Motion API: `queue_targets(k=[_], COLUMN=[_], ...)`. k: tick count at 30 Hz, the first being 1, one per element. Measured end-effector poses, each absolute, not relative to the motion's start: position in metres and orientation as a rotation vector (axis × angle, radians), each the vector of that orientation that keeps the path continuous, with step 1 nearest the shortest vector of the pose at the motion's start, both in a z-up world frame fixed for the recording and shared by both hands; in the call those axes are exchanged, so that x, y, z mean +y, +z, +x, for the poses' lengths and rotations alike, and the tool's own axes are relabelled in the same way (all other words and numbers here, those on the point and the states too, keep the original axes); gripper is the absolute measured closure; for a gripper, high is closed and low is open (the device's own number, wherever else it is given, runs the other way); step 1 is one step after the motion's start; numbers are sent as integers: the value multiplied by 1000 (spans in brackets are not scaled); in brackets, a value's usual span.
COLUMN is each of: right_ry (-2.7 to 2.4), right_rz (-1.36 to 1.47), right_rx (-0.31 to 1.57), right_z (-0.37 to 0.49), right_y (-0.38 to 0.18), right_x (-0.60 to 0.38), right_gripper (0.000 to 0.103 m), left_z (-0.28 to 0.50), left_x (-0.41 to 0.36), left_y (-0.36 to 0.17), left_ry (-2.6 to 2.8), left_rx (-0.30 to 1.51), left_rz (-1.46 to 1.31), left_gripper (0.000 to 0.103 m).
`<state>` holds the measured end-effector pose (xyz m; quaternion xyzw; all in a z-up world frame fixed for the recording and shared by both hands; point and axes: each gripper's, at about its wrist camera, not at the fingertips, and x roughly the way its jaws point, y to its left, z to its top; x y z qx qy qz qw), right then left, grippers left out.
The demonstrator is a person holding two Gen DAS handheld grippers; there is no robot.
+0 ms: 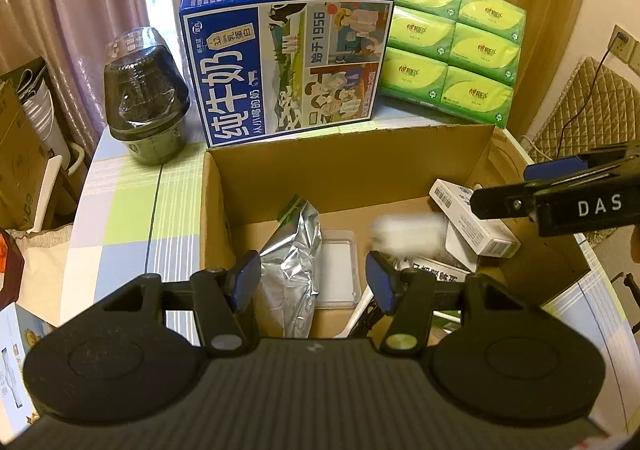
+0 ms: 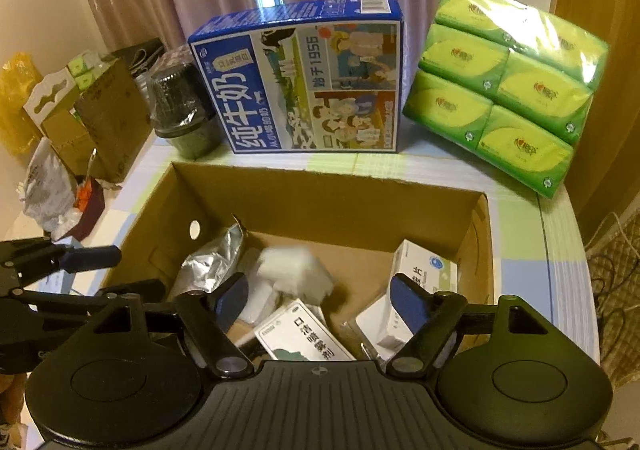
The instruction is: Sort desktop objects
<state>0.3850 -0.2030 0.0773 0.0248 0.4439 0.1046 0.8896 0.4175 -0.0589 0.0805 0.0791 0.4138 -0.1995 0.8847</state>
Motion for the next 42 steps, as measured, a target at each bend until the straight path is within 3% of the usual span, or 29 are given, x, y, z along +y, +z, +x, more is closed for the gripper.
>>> queue_targets(k=[10,16,19,42], right_ry=[218,215,201,222], right_rz=[25,12,4,-32], right_rx=[934,930,933,856], right_z=[371,358,349,180], right_y=[79,88,94,136], right_x=[-201,-202,-202,-187], right_gripper=[20,3,2,2], left_z=[406,395,387,247], left_x=[-58,-58,-57,7], left_y=[90,101,107,143], left_ry=[-399,-390,-384,-240], left_rx=[831,812,800,799], left_rz=[188,199,203,0], left_gripper=[32,10,1,1])
